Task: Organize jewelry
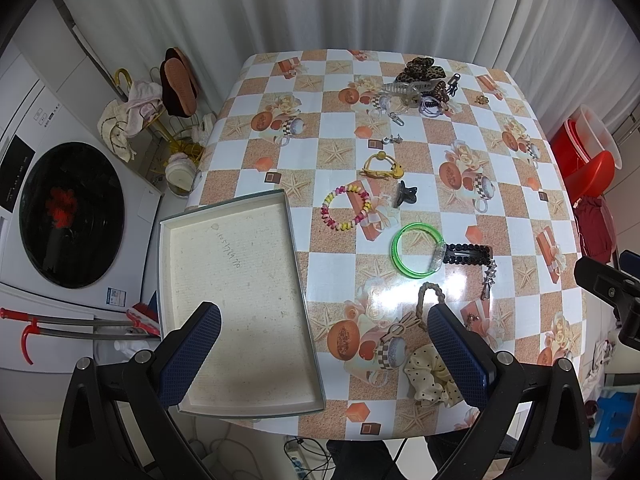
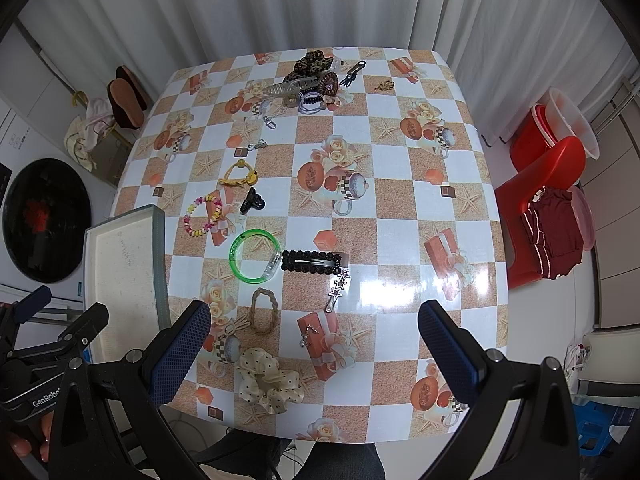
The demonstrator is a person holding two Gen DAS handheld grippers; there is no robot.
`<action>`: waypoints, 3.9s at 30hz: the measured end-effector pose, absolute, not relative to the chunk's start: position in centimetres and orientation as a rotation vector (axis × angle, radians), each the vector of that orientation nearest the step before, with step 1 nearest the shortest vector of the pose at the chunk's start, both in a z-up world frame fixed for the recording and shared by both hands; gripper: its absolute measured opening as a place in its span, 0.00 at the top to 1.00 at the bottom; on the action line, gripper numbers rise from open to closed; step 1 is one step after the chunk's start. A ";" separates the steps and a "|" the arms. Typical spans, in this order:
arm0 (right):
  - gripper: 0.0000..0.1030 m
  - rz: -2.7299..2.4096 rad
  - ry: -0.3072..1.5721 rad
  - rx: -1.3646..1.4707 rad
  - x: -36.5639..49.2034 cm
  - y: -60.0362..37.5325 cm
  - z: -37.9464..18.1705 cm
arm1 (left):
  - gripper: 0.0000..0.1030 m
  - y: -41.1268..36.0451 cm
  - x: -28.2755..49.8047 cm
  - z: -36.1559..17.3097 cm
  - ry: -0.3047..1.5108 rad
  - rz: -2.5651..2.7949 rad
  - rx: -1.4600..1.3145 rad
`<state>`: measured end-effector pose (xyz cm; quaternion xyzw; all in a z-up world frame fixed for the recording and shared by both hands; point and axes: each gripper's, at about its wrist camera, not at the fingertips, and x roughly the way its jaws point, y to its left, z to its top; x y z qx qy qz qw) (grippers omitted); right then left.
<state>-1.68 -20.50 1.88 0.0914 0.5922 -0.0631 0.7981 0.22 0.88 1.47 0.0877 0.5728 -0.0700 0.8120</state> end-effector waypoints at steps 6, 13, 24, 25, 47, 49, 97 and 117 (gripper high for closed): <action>0.00 -0.136 1.271 0.197 -1.7 -20.5 1.9 | 0.00 0.9 0.2 1.5 1.223 -0.149 0.187; 0.00 -0.136 1.271 0.197 -1.7 -20.5 1.8 | 0.00 0.9 0.2 1.5 1.223 -0.149 0.188; 0.00 -0.136 1.272 0.198 -1.8 -20.5 1.7 | 0.00 0.9 0.2 1.4 1.225 -0.149 0.187; 0.00 -0.136 1.272 0.198 -1.8 -20.5 1.7 | 0.00 0.9 0.2 1.5 1.226 -0.150 0.188; 0.00 -0.182 1.393 0.280 -2.2 -22.8 -3.7 | 0.00 -1.0 1.7 -4.2 1.354 -0.192 0.201; 0.00 -0.192 1.421 0.302 -2.3 -23.5 -5.1 | 0.00 -1.6 2.1 -5.2 1.367 -0.194 0.203; 0.79 -0.256 1.516 0.274 2.2 -20.5 -19.0 | 0.89 -10.7 9.4 -18.3 1.415 -0.289 0.161; 0.82 -0.182 1.436 0.447 0.4 -23.9 -14.5 | 0.89 -3.1 5.4 -11.4 1.356 -0.268 0.040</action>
